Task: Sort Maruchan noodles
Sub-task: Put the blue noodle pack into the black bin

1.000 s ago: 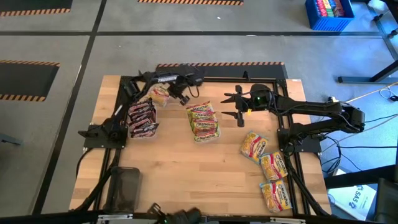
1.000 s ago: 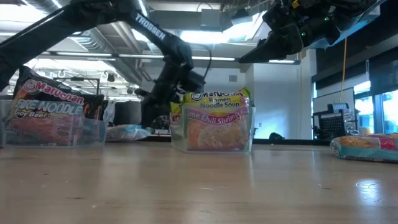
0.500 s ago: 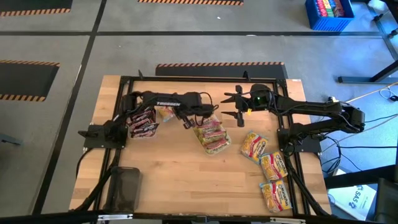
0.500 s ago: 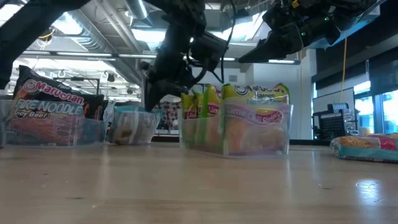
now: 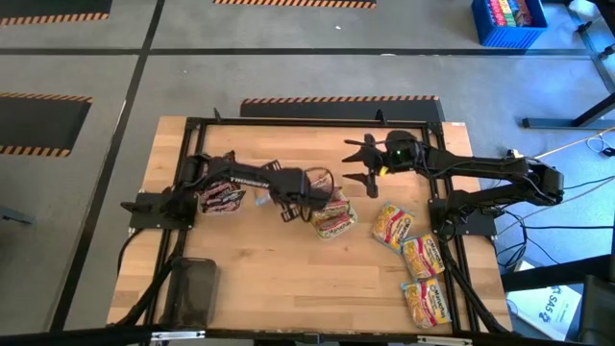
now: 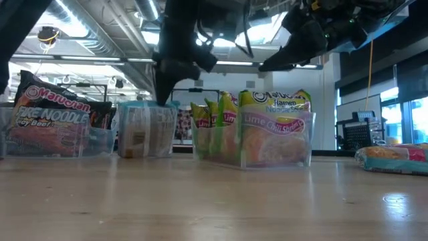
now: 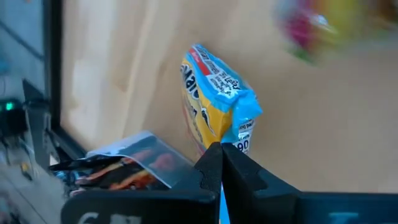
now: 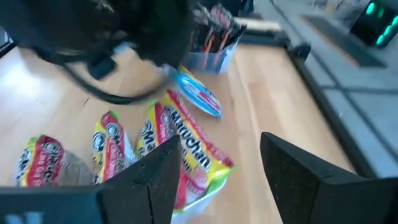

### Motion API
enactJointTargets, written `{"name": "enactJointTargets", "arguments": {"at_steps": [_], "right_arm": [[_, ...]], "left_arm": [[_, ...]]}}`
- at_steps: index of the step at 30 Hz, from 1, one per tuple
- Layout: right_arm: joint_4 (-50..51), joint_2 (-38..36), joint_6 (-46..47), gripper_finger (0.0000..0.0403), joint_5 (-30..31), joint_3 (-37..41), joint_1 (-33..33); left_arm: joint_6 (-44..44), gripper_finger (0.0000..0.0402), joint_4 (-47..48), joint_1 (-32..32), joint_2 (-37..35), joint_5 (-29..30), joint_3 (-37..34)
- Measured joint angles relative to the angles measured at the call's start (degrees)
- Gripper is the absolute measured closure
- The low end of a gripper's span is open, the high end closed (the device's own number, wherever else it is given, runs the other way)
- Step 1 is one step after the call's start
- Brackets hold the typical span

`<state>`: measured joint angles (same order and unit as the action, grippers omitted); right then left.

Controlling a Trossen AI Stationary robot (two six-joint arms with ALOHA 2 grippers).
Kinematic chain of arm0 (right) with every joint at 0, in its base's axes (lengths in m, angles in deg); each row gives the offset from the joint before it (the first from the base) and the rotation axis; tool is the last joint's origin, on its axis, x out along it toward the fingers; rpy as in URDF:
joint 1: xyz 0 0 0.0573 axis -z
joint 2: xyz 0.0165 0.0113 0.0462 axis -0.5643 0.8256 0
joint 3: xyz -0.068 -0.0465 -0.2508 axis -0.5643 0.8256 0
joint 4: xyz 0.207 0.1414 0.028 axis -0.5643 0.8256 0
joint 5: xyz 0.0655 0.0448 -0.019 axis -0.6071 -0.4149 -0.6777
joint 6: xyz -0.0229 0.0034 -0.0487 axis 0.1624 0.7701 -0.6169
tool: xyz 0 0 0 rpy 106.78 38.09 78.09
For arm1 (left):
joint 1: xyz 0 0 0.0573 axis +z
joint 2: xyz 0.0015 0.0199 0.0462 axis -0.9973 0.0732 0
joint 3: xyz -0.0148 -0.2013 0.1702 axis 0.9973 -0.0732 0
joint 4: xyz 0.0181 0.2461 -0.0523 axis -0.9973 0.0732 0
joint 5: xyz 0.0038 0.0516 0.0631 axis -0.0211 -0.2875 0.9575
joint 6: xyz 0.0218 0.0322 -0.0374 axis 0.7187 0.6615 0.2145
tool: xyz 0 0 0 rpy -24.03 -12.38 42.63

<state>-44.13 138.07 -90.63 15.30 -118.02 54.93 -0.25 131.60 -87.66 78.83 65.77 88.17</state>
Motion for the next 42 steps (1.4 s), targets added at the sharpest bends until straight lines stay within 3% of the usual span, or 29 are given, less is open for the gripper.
{"name": "enactJointTargets", "arguments": {"at_steps": [7, 13, 19, 24, 30, 36, 42], "right_arm": [[14.0, 0.0, 8.5, 0.0201, 0.7, 0.0, -6.5], [22.6, 0.8, 20.9, 0.0201, 5.4, 0.0, -20.1], [19.3, 5.1, 24.9, 0.0201, 16.2, 0.0, -33.8], [20.4, 10.4, 28.3, 0.0201, 25.5, 0.0, -41.0], [27.1, 10.6, 37.5, 0.0201, 34.6, 0.0, -44.8], [15.1, 15.6, 38.6, 0.0208, 37.9, 1.2, -44.5], [6.4, 22.1, 41.0, 0.0263, 40.1, 1.2, -43.6]], "left_arm": [[4.7, 0.0402, -0.6, -5.6, 0.0, -2.4, 0.0], [4.8, 0.0401, -1.0, -11.0, 0.0, -1.2, 0.0], [1.5, 0.0401, -2.3, -16.0, 0.0, -0.9, 0.0], [-0.7, 0.0401, -4.4, -20.2, 0.0, -2.0, 0.0], [-4.2, 0.0401, -6.4, -24.1, 0.1, -1.7, -0.2], [-4.4, 0.0401, -14.3, -26.2, 0.2, -1.6, -4.7], [-3.3, 0.0401, -22.8, -26.9, 0.3, -3.2, -10.3]]}}
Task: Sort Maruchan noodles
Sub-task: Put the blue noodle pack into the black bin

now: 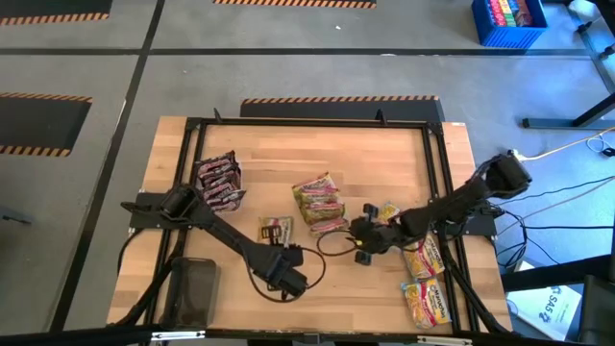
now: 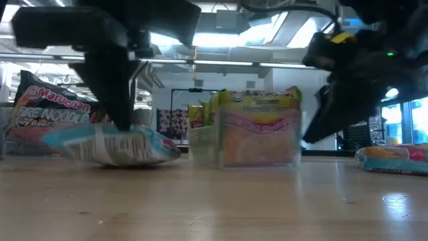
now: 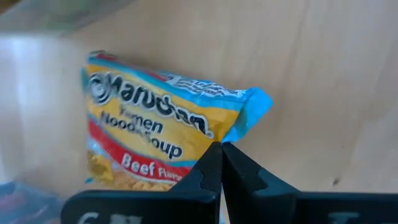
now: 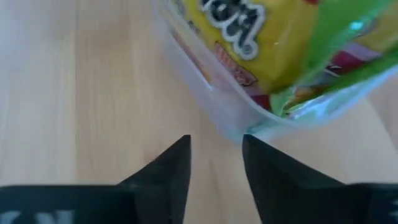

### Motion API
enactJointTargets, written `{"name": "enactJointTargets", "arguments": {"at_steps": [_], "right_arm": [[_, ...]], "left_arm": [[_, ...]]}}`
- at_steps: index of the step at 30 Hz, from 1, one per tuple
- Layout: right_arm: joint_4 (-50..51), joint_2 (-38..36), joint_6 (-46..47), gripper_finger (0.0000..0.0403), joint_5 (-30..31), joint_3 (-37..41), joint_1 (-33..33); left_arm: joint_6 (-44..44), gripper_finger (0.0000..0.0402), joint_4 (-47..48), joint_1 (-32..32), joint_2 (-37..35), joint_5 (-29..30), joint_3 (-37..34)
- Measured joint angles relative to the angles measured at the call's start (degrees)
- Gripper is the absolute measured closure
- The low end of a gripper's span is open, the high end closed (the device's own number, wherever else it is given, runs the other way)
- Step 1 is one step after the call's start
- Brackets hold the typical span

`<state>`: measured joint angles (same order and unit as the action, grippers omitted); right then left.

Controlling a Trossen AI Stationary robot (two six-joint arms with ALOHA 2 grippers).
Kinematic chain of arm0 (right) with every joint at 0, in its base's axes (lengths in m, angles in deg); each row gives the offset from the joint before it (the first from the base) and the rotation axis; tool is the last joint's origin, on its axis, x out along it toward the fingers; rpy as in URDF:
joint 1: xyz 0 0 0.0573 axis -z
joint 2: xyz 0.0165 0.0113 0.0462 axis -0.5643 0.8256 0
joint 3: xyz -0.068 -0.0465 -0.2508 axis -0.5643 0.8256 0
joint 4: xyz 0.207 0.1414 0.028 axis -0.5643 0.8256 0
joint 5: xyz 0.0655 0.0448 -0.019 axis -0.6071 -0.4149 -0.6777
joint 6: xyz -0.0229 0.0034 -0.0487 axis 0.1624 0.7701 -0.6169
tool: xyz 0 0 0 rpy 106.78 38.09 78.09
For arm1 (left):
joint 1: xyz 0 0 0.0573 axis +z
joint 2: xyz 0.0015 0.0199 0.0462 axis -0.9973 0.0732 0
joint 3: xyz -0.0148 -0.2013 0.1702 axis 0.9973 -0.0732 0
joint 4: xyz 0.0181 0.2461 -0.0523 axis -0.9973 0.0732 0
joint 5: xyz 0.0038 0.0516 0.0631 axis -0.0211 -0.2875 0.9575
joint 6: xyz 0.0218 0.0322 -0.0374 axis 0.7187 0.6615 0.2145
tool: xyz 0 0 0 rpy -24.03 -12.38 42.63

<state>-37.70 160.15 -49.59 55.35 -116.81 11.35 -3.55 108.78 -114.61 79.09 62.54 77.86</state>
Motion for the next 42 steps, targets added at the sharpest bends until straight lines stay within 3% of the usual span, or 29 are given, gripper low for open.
{"name": "enactJointTargets", "arguments": {"at_steps": [6, 14, 22, 30, 38, 42], "right_arm": [[-10.9, 3.7, -1.4, 0.0301, 1.8, -0.2, 5.0], [-18.0, 3.8, -5.1, 0.0307, 0.7, -0.1, 10.0], [-20.2, 5.0, -6.8, 0.0306, -3.1, -0.1, 11.1], [-24.8, 7.6, -10.4, 0.0306, -8.0, -0.1, 11.1], [-14.3, 2.0, -10.5, 0.0306, -7.0, -0.5, 11.0], [-8.1, -2.0, -9.6, 0.0306, -7.0, -0.4, 11.0]], "left_arm": [[3.1, 0.0401, -6.2, 1.5, 0.0, -2.1, -2.8], [3.1, 0.0401, -6.3, 3.1, 0.0, -1.5, -2.9], [-4.1, 0.0401, -0.2, 6.7, 0.0, 3.3, -3.0], [-3.8, 0.0401, 0.0, 10.2, 0.0, 7.0, -3.0], [-3.3, 0.0401, -3.8, 8.6, 0.0, -2.3, -3.0], [3.3, 0.0401, -11.3, 6.7, 0.0, -9.5, -3.0]]}}
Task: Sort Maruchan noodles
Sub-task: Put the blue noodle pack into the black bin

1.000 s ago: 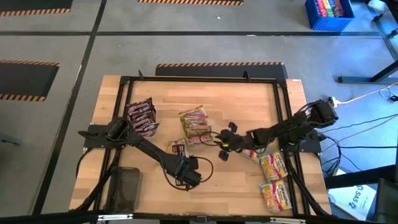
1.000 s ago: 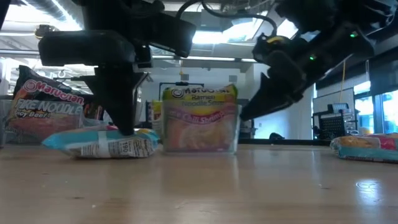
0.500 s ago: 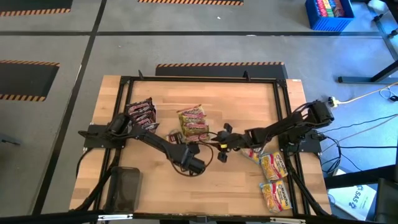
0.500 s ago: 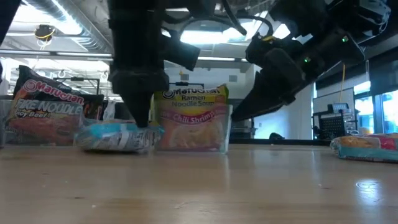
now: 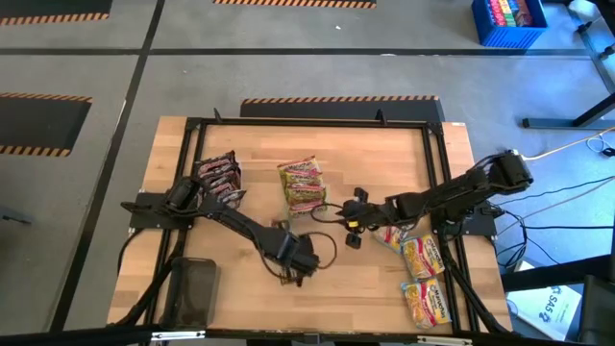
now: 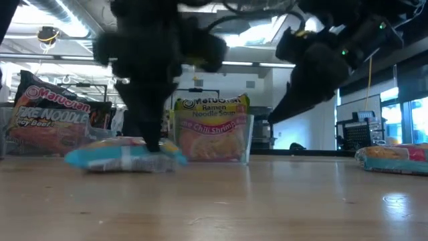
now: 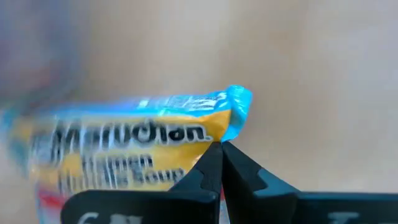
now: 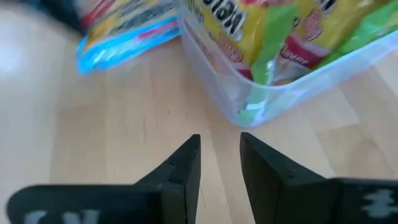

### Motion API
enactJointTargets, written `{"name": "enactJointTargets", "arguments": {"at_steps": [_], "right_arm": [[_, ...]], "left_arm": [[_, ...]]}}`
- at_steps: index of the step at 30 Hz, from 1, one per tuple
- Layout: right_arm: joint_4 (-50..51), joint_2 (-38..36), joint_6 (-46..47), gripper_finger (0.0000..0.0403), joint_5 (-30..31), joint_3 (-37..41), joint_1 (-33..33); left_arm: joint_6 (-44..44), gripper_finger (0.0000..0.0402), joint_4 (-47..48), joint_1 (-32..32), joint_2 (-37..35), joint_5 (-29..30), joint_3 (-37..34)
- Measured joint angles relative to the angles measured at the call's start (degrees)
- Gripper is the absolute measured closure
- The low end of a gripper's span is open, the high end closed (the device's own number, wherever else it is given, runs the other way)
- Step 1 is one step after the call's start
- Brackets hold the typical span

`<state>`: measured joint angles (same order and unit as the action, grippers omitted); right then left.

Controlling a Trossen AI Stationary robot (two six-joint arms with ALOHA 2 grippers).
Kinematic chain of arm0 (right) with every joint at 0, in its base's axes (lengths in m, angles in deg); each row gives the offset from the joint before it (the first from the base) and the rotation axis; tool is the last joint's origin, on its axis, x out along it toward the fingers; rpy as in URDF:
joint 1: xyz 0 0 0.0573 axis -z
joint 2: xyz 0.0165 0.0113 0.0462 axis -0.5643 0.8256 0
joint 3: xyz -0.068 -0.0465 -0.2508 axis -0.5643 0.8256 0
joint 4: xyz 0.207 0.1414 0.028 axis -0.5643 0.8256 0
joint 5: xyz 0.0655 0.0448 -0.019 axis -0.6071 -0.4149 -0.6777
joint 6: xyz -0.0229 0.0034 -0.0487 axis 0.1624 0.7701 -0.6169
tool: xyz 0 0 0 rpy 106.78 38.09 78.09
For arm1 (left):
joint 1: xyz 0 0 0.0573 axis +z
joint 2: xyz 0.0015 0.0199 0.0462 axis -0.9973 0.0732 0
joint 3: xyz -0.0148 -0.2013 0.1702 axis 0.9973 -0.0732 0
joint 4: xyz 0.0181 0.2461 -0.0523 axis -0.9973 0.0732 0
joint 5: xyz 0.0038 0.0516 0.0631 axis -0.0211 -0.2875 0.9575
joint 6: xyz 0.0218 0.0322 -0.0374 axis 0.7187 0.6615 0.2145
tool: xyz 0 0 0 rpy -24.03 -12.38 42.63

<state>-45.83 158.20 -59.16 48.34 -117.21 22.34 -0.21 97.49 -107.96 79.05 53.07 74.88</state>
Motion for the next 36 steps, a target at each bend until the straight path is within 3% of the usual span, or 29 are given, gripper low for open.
{"name": "enactJointTargets", "arguments": {"at_steps": [4, 8, 14, 22, 25, 29, 36], "right_arm": [[1.3, -2.1, 0.6, 0.0306, -1.6, 0.0, -1.1], [3.2, -3.6, 0.6, 0.0306, -2.6, 0.0, -4.3], [5.4, -4.7, 0.6, 0.0306, 0.1, 0.0, -8.9], [2.5, -4.4, 2.2, 0.0306, -2.5, 0.0, -10.1], [-2.3, -4.0, 2.3, 0.0306, -3.5, 0.0, -10.1], [-6.5, -3.6, 3.7, 0.0294, -5.4, 0.0, -10.1], [-10.5, 0.7, 11.9, 0.0173, -8.3, 0.0, -10.2]], "left_arm": [[4.6, 0.0401, -8.6, -1.0, 0.0, -3.2, 0.3], [8.0, 0.0402, -13.8, -0.7, 0.0, 1.5, 0.4], [13.4, 0.0396, -20.2, 0.3, 0.0, 3.2, 0.4], [15.3, 0.0316, -25.3, 0.8, 0.0, 2.8, 0.4], [15.2, 0.0284, -22.4, 0.8, 0.0, 2.3, 1.9], [14.1, 0.0270, -10.3, 0.2, -0.2, -1.3, 6.4], [13.7, 0.0271, 0.3, -5.8, -0.2, 3.9, 4.3]]}}
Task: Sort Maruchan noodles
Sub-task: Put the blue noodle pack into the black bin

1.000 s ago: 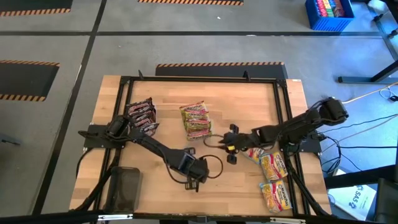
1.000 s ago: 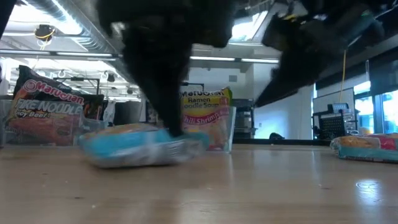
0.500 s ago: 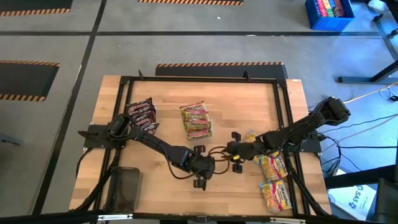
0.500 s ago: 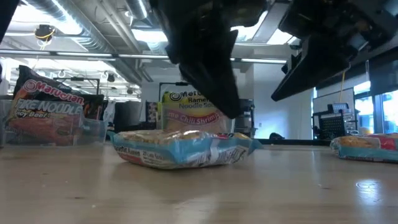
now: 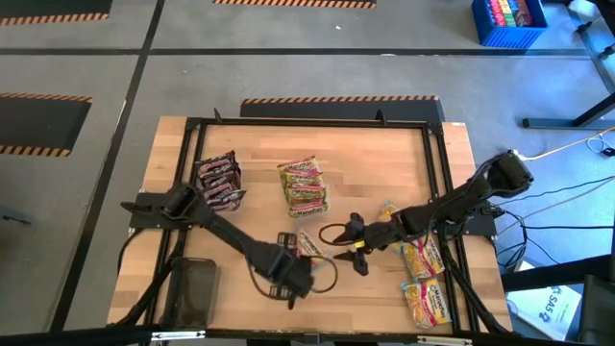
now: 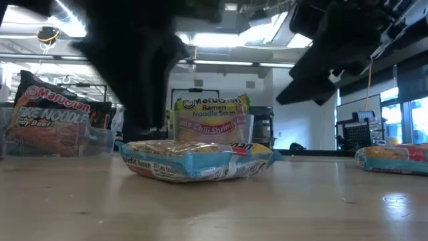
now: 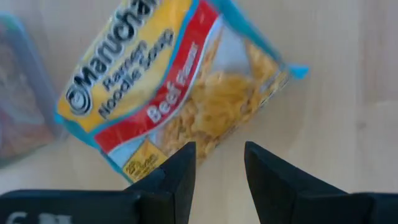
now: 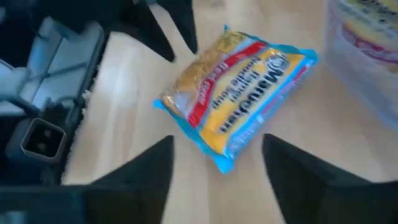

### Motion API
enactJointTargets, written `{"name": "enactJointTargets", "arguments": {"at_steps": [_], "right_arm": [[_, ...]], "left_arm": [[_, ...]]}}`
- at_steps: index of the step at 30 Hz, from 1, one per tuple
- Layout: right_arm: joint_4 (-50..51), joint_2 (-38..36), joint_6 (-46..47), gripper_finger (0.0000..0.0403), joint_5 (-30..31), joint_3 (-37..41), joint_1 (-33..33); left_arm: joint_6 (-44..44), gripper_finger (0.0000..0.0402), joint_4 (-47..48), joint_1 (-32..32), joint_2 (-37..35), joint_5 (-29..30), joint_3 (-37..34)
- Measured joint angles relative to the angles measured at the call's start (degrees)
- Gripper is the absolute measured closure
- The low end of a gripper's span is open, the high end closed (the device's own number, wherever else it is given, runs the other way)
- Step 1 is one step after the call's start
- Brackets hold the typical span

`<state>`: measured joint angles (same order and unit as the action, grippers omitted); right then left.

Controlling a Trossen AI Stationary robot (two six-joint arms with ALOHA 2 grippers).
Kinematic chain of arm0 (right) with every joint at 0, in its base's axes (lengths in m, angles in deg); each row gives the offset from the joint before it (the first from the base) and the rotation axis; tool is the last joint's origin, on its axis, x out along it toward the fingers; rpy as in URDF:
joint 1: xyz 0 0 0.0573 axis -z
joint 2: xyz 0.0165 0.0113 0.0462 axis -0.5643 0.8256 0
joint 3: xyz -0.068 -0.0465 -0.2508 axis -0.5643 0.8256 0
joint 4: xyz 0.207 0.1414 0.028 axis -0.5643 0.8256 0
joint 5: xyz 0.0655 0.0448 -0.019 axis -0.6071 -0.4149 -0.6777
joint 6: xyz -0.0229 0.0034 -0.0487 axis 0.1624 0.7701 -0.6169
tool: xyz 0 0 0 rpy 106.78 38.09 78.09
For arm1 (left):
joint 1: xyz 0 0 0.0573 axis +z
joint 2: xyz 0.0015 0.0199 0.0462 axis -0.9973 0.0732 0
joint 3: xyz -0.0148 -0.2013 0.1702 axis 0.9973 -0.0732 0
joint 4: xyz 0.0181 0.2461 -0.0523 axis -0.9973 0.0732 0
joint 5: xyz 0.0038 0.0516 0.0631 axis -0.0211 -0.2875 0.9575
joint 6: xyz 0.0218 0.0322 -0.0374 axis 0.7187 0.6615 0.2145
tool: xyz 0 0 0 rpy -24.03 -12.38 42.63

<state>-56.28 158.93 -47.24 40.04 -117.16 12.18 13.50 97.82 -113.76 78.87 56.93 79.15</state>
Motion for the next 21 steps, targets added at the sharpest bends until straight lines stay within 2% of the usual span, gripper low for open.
{"name": "enactJointTargets", "arguments": {"at_steps": [4, 7, 10, 13, 17, 21], "right_arm": [[-6.4, 4.6, 3.9, 0.0113, 0.4, 0.0, 0.0], [-9.7, 8.3, 6.7, 0.0091, 0.2, -0.1, 0.9], [-10.8, 11.6, 9.4, 0.0085, 0.2, -0.6, 2.8], [-10.9, 14.3, 10.5, 0.0084, -0.4, -1.5, 4.7], [-10.9, 17.7, 11.8, 0.0084, -3.8, -2.9, 6.5], [-11.3, 21.0, 12.6, 0.0084, -6.5, -5.8, 6.6]], "left_arm": [[-0.3, 0.0271, -0.4, -2.6, 0.1, 1.3, -1.6], [-0.4, 0.0272, -0.6, -4.0, 0.1, 1.4, -3.3], [-0.3, 0.0272, -2.2, -4.5, 0.1, 3.8, -6.5], [-0.2, 0.0272, -7.7, -4.4, 0.1, 6.9, -11.2], [1.0, 0.0272, -14.3, -4.1, -0.6, 6.3, -15.2], [1.5, 0.0272, -17.4, -4.1, -0.5, 6.1, -15.8]]}}
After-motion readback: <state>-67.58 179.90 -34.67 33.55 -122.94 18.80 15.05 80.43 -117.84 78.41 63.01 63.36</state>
